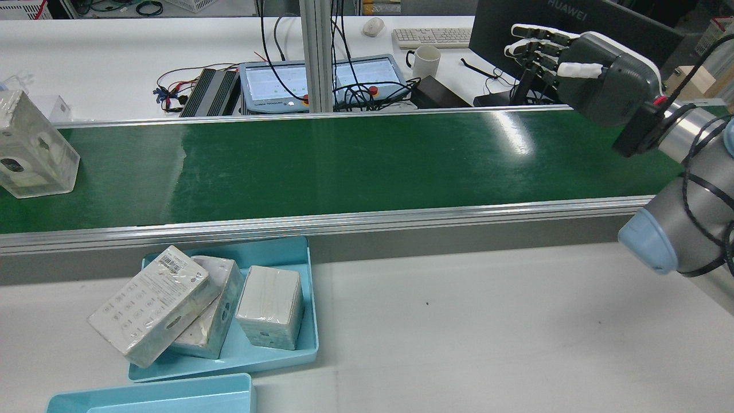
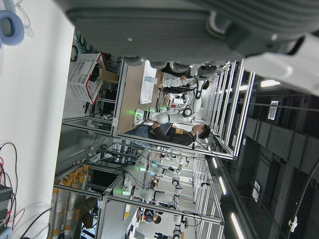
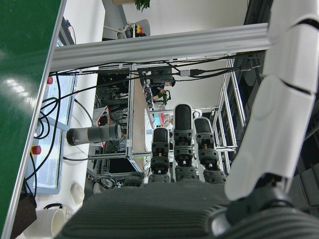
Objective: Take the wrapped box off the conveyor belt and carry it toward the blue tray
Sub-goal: 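Move the open right hand along the belt toward the approaching wrapped box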
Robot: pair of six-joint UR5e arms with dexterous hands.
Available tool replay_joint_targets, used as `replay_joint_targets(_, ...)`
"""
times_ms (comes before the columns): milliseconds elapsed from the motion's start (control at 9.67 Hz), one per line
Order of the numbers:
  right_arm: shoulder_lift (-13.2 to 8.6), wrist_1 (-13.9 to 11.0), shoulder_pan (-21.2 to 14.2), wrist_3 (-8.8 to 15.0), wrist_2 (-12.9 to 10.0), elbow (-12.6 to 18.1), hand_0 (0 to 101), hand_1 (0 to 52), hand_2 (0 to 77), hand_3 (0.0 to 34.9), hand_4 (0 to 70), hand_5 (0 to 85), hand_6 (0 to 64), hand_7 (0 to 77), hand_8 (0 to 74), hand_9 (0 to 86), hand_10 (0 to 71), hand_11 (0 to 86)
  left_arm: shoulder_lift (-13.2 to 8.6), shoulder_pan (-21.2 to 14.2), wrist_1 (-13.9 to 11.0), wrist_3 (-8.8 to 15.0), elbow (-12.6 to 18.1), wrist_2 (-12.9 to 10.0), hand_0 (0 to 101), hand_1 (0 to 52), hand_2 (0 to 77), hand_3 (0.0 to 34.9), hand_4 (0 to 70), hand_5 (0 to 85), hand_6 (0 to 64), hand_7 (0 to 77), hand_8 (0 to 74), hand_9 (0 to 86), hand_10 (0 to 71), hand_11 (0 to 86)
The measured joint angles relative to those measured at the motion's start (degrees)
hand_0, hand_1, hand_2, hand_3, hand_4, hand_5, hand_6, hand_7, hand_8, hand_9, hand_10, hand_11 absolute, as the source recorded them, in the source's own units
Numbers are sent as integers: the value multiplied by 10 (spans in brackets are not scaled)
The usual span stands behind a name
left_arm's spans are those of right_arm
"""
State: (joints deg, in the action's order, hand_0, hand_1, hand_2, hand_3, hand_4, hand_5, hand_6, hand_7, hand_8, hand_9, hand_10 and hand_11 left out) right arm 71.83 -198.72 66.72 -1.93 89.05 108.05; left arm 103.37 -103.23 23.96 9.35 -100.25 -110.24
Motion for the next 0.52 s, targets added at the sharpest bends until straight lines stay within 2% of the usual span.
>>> replay_joint_targets(310,-35,3,-13,36,2,4,456,87,93,0,213,164,175,360,153,175,11,22,0,0,0,0,0,0,0,0,11,0,0,11,0,5,5,5,0,5)
replay_joint_targets(517,-47,2,-14,53,3,5,458,87,98,0,196,164,164,349,136,164,0,16,0,0,0,0,0,0,0,0,11,0,5,11,5,5,5,0,5,5)
